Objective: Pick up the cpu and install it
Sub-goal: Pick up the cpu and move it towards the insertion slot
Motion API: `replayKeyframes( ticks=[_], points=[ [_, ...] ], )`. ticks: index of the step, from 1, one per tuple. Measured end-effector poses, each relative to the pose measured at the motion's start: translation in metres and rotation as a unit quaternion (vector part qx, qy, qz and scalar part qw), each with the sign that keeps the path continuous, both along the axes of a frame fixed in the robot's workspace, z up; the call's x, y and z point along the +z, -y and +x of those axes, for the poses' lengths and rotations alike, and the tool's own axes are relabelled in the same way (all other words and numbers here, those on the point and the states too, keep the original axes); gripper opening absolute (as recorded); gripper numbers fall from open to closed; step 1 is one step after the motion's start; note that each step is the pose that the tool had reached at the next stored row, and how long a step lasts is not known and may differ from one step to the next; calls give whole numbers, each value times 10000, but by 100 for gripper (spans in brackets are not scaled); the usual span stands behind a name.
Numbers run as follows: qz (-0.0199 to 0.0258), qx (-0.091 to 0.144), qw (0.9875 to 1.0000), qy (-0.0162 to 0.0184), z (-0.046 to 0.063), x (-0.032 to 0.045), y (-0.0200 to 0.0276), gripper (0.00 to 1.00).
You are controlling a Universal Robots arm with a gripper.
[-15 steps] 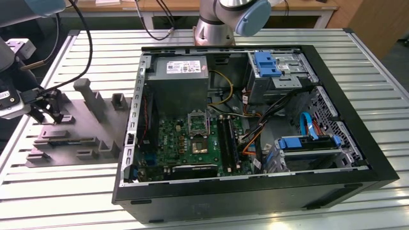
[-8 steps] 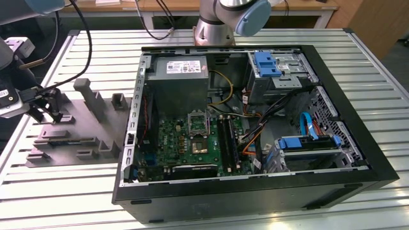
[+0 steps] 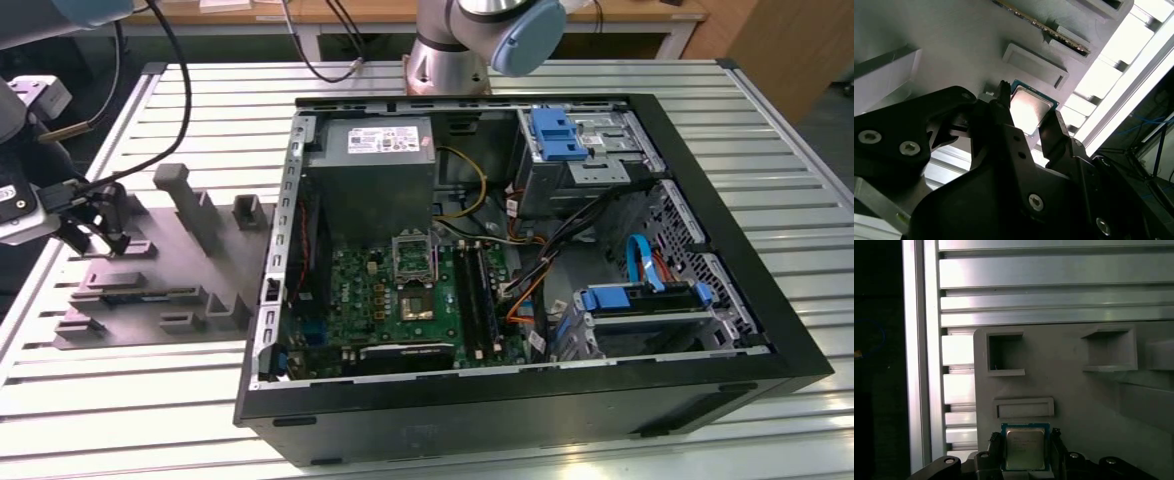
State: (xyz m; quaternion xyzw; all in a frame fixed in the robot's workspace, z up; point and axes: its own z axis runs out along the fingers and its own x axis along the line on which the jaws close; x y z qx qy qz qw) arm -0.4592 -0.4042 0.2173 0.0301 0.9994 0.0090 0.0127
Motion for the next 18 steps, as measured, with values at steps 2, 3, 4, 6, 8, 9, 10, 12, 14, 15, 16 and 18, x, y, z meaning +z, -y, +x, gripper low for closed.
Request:
replayKeyframes(
  ticks=[2,3,4,6,8,9,10,12,14,15,16,18],
  points=[
    [0,0,10000,0,0,5,0,47],
    [-1,0,10000,0,0,8,0,47],
    [-1,0,10000,1,0,11,0,47],
    [-1,0,10000,1,0,17,0,47],
    [-2,0,10000,0,0,24,0,47],
    [-2,0,10000,0,0,27,0,47],
    [-1,0,10000,1,0,30,0,47],
    [-2,0,10000,1,0,36,0,47],
    [-2,0,10000,0,0,41,0,47],
    [-2,0,10000,0,0,44,0,47],
    [-2,0,10000,1,0,46,0,47],
    [-2,0,10000,1,0,47,0,47]
  ],
)
